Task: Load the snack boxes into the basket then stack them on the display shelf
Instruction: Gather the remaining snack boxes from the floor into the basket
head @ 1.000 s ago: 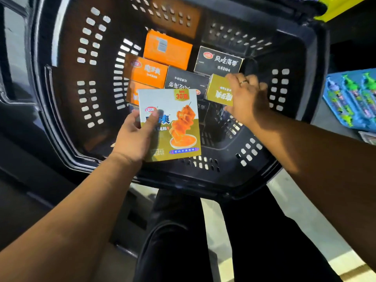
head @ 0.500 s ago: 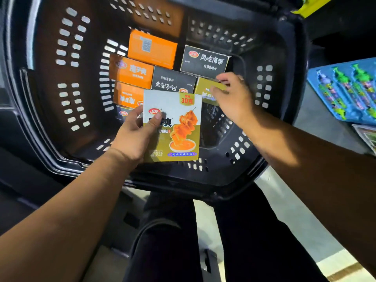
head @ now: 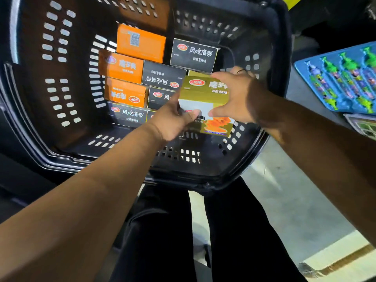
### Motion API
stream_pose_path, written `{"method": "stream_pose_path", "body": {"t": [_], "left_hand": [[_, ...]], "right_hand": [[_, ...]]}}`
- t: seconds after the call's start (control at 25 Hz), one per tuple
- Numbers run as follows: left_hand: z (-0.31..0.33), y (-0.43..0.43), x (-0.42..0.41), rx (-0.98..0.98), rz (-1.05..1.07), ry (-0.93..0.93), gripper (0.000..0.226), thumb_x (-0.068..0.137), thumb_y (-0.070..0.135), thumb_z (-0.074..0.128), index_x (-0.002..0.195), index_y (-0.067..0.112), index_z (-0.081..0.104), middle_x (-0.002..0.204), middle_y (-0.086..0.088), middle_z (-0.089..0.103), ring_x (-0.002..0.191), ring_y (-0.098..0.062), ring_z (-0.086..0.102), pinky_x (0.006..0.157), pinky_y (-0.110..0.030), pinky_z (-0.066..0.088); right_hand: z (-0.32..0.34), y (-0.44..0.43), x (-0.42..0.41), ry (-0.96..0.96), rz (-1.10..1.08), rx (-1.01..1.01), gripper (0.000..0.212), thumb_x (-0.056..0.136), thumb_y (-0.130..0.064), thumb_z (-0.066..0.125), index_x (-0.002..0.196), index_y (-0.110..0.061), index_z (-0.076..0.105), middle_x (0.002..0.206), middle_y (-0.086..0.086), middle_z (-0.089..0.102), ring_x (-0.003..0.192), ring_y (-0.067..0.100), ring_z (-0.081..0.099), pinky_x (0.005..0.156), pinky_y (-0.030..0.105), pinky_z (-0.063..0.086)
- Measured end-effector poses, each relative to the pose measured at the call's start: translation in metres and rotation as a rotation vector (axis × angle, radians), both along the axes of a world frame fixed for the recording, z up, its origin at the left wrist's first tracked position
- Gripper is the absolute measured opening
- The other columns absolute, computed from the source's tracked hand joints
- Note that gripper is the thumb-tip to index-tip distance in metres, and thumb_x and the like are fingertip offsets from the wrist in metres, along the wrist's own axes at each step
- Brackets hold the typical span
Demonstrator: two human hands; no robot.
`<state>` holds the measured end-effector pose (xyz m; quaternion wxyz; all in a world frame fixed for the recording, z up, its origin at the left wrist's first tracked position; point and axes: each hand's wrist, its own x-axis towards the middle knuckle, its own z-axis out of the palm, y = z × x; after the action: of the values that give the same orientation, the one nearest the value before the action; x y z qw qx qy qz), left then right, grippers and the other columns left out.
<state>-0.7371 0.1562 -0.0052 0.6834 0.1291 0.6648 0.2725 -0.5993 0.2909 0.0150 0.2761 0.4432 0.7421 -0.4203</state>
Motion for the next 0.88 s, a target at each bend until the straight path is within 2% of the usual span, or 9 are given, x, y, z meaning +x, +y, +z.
{"method": "stream_pose_path", "body": {"t": [0.08, 0.2, 0.28, 0.36, 0.44, 0.6, 0.76, 0.84, 0.88], "left_hand": [[-0.005, 0.004, 0.006, -0.005, -0.045, 0.102, 0.046, 0.094, 0.009, 0.063, 0.137, 0.011, 0.046, 0.098, 0.013, 0.063, 0.074, 0.014, 0.058, 0.083, -0.018, 0.05], [-0.014, 0.003, 0.006, -0.09, -0.087, 0.157, 0.04, 0.092, 0.017, 0.068, 0.128, 0.012, 0.052, 0.109, 0.003, 0.066, 0.088, -0.005, 0.062, 0.085, -0.02, 0.044], [-0.016, 0.0, 0.004, -0.127, -0.049, 0.174, 0.025, 0.092, 0.017, 0.068, 0.113, 0.016, 0.054, 0.106, 0.001, 0.066, 0.092, -0.012, 0.061, 0.088, -0.024, 0.044], [-0.017, -0.005, 0.003, -0.125, 0.002, 0.185, 0.025, 0.092, 0.018, 0.067, 0.114, 0.014, 0.054, 0.101, 0.001, 0.064, 0.083, -0.011, 0.058, 0.081, -0.024, 0.042], [-0.017, -0.011, 0.002, -0.113, 0.019, 0.192, 0.029, 0.094, 0.022, 0.065, 0.119, 0.011, 0.054, 0.109, -0.003, 0.065, 0.089, -0.016, 0.059, 0.08, -0.026, 0.042], [-0.015, -0.011, 0.004, -0.138, 0.053, 0.204, 0.044, 0.098, 0.037, 0.057, 0.133, 0.011, 0.053, 0.114, 0.0, 0.064, 0.106, -0.02, 0.063, 0.094, -0.034, 0.048], [-0.019, -0.006, 0.009, -0.158, -0.012, 0.301, 0.041, 0.098, 0.038, 0.056, 0.129, 0.012, 0.05, 0.11, -0.001, 0.063, 0.102, -0.022, 0.063, 0.087, -0.03, 0.047], [-0.019, -0.005, 0.01, -0.174, 0.03, 0.253, 0.034, 0.098, 0.035, 0.056, 0.123, 0.014, 0.047, 0.112, -0.003, 0.062, 0.105, -0.026, 0.063, 0.096, -0.04, 0.05], [-0.019, -0.004, 0.01, -0.176, 0.035, 0.242, 0.029, 0.098, 0.034, 0.056, 0.118, 0.015, 0.046, 0.112, -0.005, 0.061, 0.109, -0.029, 0.062, 0.1, -0.045, 0.049]], "right_hand": [[0.001, -0.015, -0.003, -0.017, 0.075, 0.178, 0.084, 0.07, -0.041, 0.082, 0.143, -0.028, 0.043, 0.131, 0.011, 0.044, 0.119, 0.033, 0.041, 0.099, 0.032, 0.035], [-0.012, -0.031, -0.01, -0.068, 0.163, 0.322, 0.075, 0.075, -0.035, 0.078, 0.139, -0.022, 0.041, 0.129, 0.013, 0.043, 0.118, 0.036, 0.039, 0.09, 0.041, 0.044], [-0.024, -0.04, -0.018, -0.09, 0.197, 0.355, 0.07, 0.077, -0.028, 0.076, 0.137, -0.021, 0.04, 0.131, 0.013, 0.04, 0.119, 0.037, 0.037, 0.086, 0.042, 0.047], [-0.034, -0.045, -0.022, -0.068, 0.203, 0.333, 0.069, 0.078, -0.025, 0.074, 0.138, -0.019, 0.039, 0.134, 0.014, 0.038, 0.121, 0.037, 0.035, 0.09, 0.042, 0.045], [-0.04, -0.046, -0.017, -0.018, 0.175, 0.319, 0.07, 0.078, -0.026, 0.075, 0.139, -0.018, 0.039, 0.135, 0.014, 0.037, 0.121, 0.037, 0.035, 0.095, 0.041, 0.041], [-0.043, -0.047, 0.003, 0.058, 0.103, 0.328, 0.076, 0.078, -0.033, 0.077, 0.142, -0.017, 0.04, 0.133, 0.014, 0.04, 0.117, 0.036, 0.038, 0.097, 0.04, 0.037], [-0.04, -0.049, -0.001, -0.025, 0.196, 0.287, 0.085, 0.075, -0.037, 0.079, 0.142, -0.014, 0.031, 0.138, 0.016, 0.033, 0.12, 0.039, 0.037, 0.099, 0.045, 0.038], [-0.034, -0.043, -0.001, -0.112, 0.158, 0.18, 0.089, 0.072, -0.039, 0.082, 0.14, -0.015, 0.029, 0.137, 0.017, 0.032, 0.118, 0.041, 0.041, 0.092, 0.044, 0.043], [-0.032, -0.038, 0.001, -0.158, 0.133, 0.126, 0.088, 0.072, -0.036, 0.082, 0.139, -0.016, 0.028, 0.134, 0.017, 0.034, 0.112, 0.04, 0.046, 0.083, 0.04, 0.046]]}}
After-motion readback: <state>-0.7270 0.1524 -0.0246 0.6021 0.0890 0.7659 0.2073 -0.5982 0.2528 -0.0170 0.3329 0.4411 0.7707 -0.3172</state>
